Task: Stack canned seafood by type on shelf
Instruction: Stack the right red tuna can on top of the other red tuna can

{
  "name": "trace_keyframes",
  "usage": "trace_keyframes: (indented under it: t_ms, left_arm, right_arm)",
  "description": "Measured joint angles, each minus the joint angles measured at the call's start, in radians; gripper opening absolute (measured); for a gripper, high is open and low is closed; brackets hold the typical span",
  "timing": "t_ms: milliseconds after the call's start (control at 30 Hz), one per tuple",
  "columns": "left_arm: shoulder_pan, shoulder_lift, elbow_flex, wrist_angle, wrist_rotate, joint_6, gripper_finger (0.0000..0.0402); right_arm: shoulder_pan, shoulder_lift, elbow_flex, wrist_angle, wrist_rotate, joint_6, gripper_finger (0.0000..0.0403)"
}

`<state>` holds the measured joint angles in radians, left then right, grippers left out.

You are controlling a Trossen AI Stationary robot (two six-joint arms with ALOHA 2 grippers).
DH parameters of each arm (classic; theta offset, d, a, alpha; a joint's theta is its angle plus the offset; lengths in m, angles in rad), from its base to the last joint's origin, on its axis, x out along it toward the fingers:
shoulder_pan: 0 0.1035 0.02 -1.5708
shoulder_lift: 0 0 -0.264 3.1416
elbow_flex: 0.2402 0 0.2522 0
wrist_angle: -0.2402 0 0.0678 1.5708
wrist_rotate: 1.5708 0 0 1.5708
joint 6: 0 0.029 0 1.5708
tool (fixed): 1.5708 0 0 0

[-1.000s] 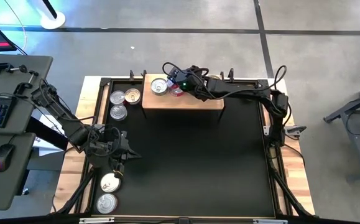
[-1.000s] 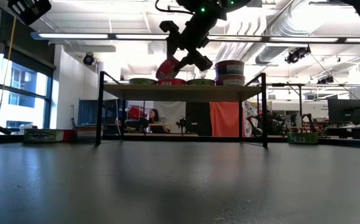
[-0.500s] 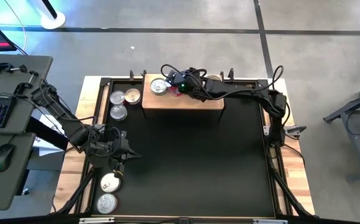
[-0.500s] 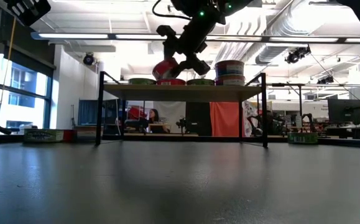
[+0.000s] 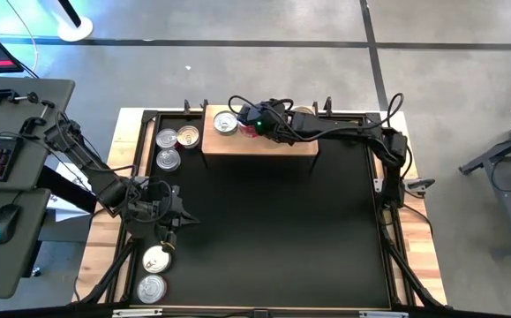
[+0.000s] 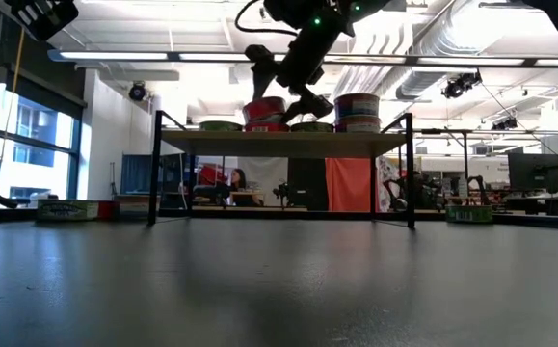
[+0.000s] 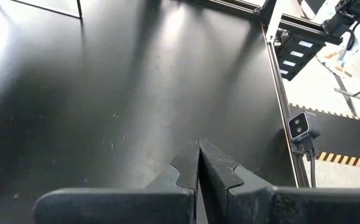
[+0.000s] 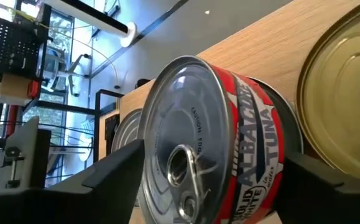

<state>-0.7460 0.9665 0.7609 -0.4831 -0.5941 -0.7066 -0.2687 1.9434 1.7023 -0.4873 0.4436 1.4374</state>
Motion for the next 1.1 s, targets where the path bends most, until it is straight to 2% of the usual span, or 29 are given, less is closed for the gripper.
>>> trace_keyframes:
  t_ms: [900,1100]
  left_arm:
    - [0.0,0.0,0.0,-0.031,0.0,-0.015,0.0]
    - [0.0,0.0,0.0,-0.047,0.0,-0.015,0.0]
  right_arm:
    - [0.0,-0.025,-0.002,-0.006,-0.05,-0.032,0.0303]
    - [0.0,-0.035,0.064,-0.153,0.002,-0.032,0.0303]
